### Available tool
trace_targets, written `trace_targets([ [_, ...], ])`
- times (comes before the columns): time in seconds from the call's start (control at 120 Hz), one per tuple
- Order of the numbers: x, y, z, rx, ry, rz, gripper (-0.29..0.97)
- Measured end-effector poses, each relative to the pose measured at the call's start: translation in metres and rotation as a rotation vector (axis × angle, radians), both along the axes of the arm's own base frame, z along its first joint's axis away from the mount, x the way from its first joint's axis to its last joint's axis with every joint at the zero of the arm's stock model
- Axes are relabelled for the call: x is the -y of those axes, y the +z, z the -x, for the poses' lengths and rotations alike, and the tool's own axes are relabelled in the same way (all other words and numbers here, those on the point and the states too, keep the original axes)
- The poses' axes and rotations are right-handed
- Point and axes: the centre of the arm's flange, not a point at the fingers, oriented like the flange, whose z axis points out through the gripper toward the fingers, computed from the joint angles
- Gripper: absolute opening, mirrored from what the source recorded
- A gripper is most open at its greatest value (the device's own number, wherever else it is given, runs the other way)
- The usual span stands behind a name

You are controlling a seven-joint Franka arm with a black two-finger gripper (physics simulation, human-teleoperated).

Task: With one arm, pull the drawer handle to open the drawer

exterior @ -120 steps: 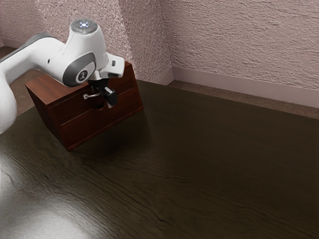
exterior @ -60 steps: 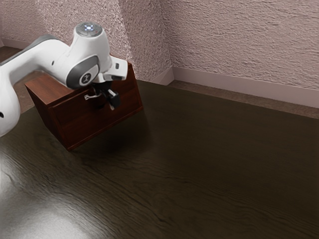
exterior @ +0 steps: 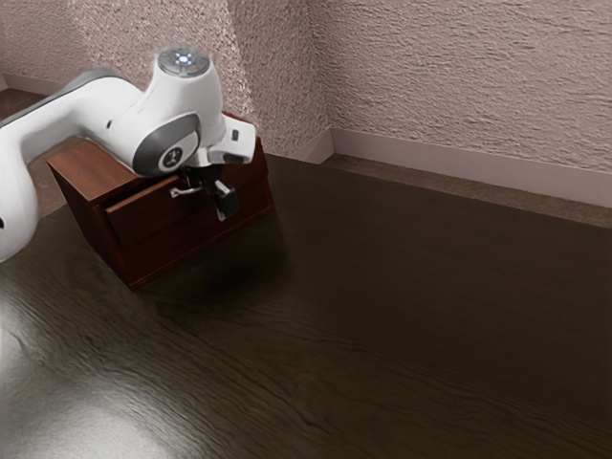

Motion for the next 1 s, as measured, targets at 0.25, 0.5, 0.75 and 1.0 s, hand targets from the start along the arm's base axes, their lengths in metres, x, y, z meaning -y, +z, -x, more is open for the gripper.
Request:
trace_targets([
  [0.25, 0.012, -0.006, 0.004, -0.014, -0.001, 0.006, 0.69],
  [0.5, 0.032, -0.005, 0.011, -0.014, -0.012, 0.008, 0.66],
  [0.75, 0.048, -0.001, 0.017, -0.006, -0.015, 0.017, 0.67],
  [1.0, 0.064, 0.004, 0.017, 0.011, -0.028, 0.02, 0.65],
])
